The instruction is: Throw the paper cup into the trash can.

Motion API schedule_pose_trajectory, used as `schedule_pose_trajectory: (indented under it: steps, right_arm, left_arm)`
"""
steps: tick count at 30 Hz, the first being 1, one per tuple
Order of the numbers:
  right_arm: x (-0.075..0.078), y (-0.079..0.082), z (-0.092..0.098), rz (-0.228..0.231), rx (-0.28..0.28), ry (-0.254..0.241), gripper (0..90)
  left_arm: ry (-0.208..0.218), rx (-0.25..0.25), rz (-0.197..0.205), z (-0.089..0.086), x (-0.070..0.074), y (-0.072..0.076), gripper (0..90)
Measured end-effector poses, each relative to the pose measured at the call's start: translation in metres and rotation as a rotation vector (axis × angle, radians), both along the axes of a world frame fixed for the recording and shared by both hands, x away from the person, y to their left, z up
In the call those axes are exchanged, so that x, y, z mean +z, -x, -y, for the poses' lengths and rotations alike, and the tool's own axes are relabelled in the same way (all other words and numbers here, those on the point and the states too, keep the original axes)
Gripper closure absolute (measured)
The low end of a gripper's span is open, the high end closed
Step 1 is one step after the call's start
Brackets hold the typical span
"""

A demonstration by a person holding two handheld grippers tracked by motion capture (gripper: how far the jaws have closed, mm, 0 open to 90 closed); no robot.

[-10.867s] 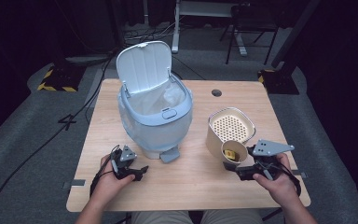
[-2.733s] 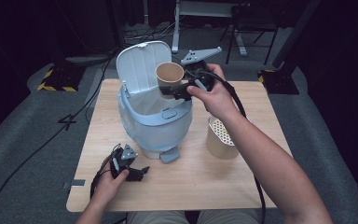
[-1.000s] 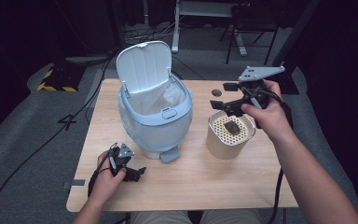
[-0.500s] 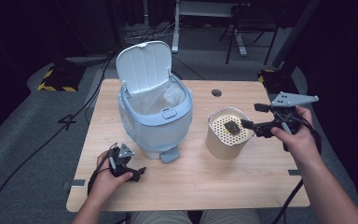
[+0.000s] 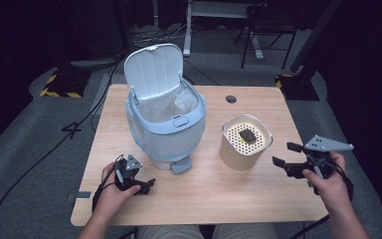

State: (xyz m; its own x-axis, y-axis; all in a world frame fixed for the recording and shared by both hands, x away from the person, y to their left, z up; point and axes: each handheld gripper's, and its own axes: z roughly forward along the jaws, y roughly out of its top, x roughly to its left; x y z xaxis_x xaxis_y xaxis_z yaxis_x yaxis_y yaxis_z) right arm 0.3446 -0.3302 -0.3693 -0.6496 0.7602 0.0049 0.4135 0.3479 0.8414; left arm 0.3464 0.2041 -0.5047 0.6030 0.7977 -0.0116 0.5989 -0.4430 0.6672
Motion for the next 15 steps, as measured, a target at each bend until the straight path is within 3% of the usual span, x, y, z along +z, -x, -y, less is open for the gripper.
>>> schedule_pose_trajectory:
  steps: [4, 10, 11, 13, 15]
  right_arm:
    - [-0.03, 0.009, 0.008, -0.019, -0.045, 0.006, 21.2]
    - [-0.072, 0.01, 0.013, -0.06, -0.105, -0.032, 22.8]
    - [-0.082, 0.008, 0.013, -0.084, -0.103, -0.037, 22.9]
    - [-0.095, 0.005, 0.013, -0.116, -0.095, -0.01, 21.8]
    - [-0.107, 0.004, 0.013, -0.11, -0.127, 0.016, 21.5]
  left_arm:
    - [-0.002, 0.014, 0.0, 0.001, 0.0, 0.0, 3.3]
    - [0.008, 0.033, -0.003, 0.002, 0.0, 0.001, 4.0]
    - [0.011, 0.033, -0.001, 0.002, 0.0, 0.002, 4.7]
    - [0.006, 0.031, 0.006, 0.001, 0.0, 0.003, 6.6]
    - [0.019, 0.044, 0.011, 0.0, 0.0, 0.004, 8.9]
